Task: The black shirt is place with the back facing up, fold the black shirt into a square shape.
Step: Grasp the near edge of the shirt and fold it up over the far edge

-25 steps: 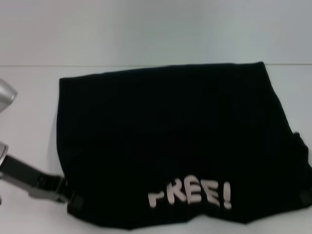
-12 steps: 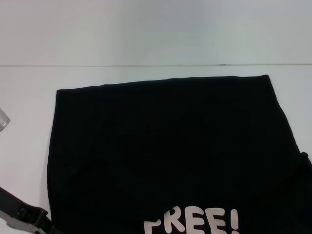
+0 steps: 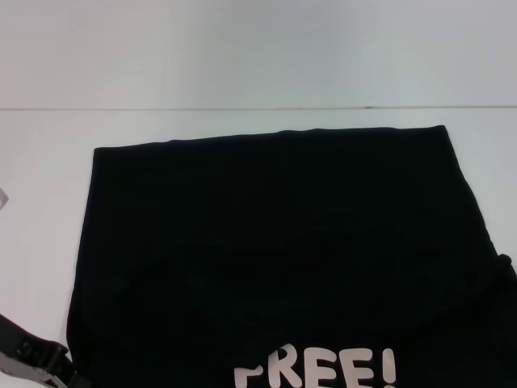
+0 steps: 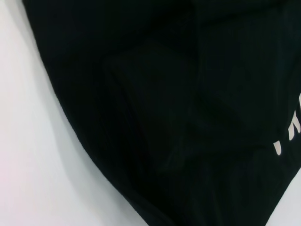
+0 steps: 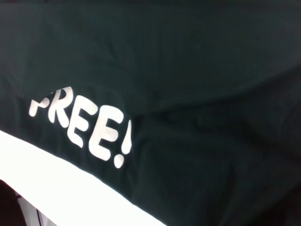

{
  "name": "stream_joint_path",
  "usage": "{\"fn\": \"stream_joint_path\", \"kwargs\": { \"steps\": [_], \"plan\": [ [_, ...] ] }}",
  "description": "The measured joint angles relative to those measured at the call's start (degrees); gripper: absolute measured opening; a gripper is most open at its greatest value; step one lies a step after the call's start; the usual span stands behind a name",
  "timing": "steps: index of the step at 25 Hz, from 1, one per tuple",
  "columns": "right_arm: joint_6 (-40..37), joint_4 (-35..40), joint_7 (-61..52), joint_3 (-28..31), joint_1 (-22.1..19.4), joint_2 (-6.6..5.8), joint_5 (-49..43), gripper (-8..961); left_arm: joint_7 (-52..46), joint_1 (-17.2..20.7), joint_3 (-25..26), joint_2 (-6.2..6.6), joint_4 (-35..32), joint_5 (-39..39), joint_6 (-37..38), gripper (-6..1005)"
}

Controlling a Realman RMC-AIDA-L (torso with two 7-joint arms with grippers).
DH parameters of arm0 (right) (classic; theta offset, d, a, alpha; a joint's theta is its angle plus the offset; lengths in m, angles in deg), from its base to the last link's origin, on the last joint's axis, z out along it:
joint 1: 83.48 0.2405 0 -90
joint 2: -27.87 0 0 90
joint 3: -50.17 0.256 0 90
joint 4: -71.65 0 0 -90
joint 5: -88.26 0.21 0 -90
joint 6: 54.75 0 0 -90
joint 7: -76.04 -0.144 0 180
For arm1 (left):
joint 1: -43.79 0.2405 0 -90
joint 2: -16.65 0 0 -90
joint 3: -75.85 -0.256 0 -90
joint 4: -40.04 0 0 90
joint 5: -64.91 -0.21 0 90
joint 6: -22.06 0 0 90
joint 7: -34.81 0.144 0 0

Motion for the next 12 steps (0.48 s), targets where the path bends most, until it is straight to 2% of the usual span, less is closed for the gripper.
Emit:
{"fn": "stream_joint_path", "kwargs": {
  "steps": [12],
  "plan": [
    [-2.7,0.0,0.6,-0.3,-0.2,0.04,0.0,38,0.9,0.3,-0.4,-0.27,-0.1,-0.4,2.2,32]
  ]
}}
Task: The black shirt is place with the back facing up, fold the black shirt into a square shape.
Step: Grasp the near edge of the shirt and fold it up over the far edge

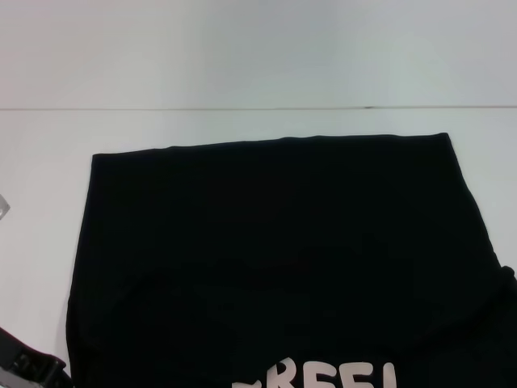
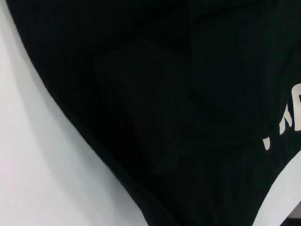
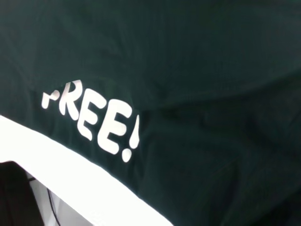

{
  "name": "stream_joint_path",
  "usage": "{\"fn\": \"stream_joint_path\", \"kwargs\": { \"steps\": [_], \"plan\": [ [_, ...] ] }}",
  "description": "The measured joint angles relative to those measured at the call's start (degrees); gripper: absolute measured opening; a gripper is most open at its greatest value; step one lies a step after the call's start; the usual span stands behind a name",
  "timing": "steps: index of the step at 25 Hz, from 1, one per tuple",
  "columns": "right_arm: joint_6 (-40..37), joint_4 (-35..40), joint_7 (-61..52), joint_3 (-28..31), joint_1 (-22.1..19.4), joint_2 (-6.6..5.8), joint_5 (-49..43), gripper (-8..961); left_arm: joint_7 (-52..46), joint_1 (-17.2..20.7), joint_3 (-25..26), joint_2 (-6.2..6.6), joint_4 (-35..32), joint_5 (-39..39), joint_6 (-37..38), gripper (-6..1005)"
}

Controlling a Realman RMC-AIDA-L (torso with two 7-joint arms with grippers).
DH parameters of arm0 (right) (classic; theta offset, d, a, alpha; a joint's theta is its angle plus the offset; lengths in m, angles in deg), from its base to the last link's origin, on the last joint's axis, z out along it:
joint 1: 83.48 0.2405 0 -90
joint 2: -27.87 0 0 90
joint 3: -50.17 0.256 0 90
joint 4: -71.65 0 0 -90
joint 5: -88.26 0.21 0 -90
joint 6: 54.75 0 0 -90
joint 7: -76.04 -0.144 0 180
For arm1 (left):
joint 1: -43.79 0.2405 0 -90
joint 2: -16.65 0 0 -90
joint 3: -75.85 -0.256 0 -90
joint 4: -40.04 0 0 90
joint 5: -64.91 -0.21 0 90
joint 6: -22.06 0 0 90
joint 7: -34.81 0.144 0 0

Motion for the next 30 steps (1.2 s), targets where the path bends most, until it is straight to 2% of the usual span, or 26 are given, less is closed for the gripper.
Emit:
{"fn": "stream_joint_path", "kwargs": {
  "steps": [6,9,19,25,30],
  "plan": [
    [0.2,0.0,1.2,2.2,0.7,0.05,0.4,37,1.2,-0.5,2.4,0.25,0.0,1.0,-0.1,33],
    [0.2,0.0,2.3,4.8,1.7,-0.07,0.4,37,2.2,-1.3,5.2,0.97,0.0,3.4,0.5,34],
    [1.0,0.1,4.2,16.6,4.9,-2.58,1.5,37,1.8,-4.5,14.8,4.05,0.4,6.4,0.1,37],
    [1.3,2.7,3.6,18.5,5.1,-3.34,5.7,38,0.8,-6.1,18.6,5.16,0.4,6.8,-1.0,38],
    [5.8,4.1,1.7,19.7,5.6,-3.78,9.4,39,-2.9,-8.0,18.7,5.98,0.4,9.1,-7.2,40]
  ]
}}
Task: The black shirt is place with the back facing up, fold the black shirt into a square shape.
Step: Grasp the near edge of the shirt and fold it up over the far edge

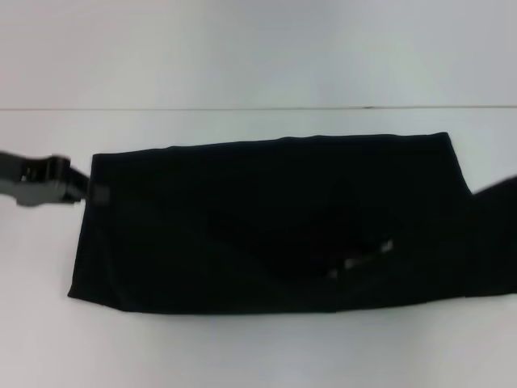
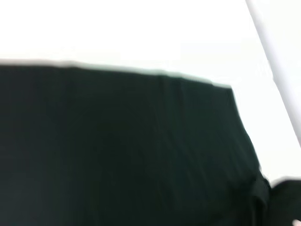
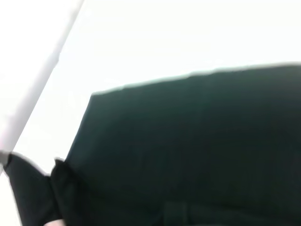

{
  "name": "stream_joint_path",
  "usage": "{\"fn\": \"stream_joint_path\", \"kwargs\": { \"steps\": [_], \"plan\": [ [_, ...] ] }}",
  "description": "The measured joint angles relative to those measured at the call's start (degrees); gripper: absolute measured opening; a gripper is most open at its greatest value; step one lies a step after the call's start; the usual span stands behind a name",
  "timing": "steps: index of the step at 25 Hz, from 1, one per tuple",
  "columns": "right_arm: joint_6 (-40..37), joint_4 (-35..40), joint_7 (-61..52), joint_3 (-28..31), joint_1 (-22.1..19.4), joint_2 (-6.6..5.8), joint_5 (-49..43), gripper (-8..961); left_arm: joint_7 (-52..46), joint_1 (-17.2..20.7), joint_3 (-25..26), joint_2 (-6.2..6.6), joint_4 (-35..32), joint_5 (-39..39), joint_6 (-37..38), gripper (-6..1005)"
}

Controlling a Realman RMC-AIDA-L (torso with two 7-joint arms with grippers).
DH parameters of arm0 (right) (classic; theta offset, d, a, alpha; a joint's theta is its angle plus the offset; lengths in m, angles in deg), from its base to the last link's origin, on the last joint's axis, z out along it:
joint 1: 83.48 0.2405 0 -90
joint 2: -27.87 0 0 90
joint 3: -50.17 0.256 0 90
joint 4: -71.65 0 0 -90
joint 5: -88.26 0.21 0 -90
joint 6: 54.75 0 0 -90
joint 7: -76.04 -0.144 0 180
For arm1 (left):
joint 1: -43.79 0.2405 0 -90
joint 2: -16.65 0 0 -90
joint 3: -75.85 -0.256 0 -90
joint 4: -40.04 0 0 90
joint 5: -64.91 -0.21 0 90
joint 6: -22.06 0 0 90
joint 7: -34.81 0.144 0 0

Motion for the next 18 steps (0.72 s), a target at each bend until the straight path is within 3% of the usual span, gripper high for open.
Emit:
{"fn": "stream_joint_path", "kwargs": {
  "steps": [9,14,18],
  "plan": [
    [19.6,-5.5,-1.2,-0.7,0.7,0.63,1.7,38,-5.2,-2.0,-1.9,-1.46,4.0,0.0,-19.2,42],
    [30.5,-8.9,-1.1,-4.0,1.5,2.53,1.3,38,-8.5,-1.4,-7.2,-2.78,6.0,-0.1,-28.9,43],
    [36.5,-9.3,-1.5,-7.5,1.9,4.21,1.3,37,-9.6,-1.3,-9.6,-3.29,6.1,-0.1,-31.3,44]
  ]
}}
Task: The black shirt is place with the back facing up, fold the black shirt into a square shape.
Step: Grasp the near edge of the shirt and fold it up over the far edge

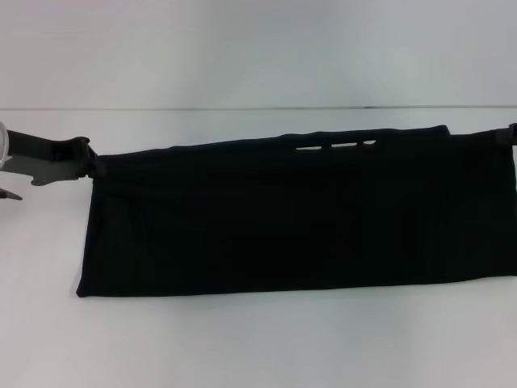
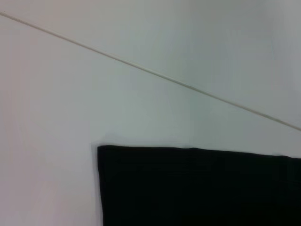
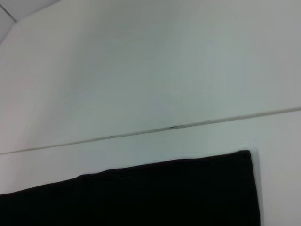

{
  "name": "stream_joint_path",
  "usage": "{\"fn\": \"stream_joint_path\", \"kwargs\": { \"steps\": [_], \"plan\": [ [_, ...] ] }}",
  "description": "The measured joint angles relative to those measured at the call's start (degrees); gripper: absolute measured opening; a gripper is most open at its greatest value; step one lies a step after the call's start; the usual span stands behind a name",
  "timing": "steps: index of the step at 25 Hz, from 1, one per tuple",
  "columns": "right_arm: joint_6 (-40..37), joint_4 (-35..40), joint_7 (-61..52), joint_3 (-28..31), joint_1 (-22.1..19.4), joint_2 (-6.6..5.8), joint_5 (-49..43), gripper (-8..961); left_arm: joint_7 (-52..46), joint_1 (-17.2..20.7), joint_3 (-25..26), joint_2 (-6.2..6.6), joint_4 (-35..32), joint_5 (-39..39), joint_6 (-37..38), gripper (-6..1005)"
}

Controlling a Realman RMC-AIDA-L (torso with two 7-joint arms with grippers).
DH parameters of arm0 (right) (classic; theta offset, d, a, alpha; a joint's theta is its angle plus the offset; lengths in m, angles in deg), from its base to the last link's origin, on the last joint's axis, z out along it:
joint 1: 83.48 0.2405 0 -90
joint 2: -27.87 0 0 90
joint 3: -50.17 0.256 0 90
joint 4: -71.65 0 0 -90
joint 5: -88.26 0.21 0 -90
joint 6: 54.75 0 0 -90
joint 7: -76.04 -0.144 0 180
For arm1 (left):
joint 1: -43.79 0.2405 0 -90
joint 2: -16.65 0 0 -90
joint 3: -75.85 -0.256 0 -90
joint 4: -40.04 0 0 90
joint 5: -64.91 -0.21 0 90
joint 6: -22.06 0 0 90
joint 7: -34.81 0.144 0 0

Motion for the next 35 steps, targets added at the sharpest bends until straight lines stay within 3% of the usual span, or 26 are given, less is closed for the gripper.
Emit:
{"fn": "stream_joint_path", "kwargs": {
  "steps": [10,17,24,35],
  "plan": [
    [4.3,1.9,-2.3,-0.9,2.0,1.12,0.3,39,-2.2,-0.2,0.2,-0.13,-4.0,1.4,-2.4,47],
    [16.1,-1.5,-2.3,-6.9,3.3,3.41,0.0,38,-3.2,-0.4,-2.1,-0.82,-1.9,0.6,-8.7,49],
    [24.8,-7.1,-2.3,-10.4,4.6,4.12,0.0,39,-3.2,-0.3,-4.2,-1.39,0.9,0.5,-15.0,51],
    [32.4,-10.1,-2.3,-11.0,5.1,5.38,0.0,39,-2.7,-0.1,-5.5,-4.5,2.9,0.5,-26.7,54]
  ]
}}
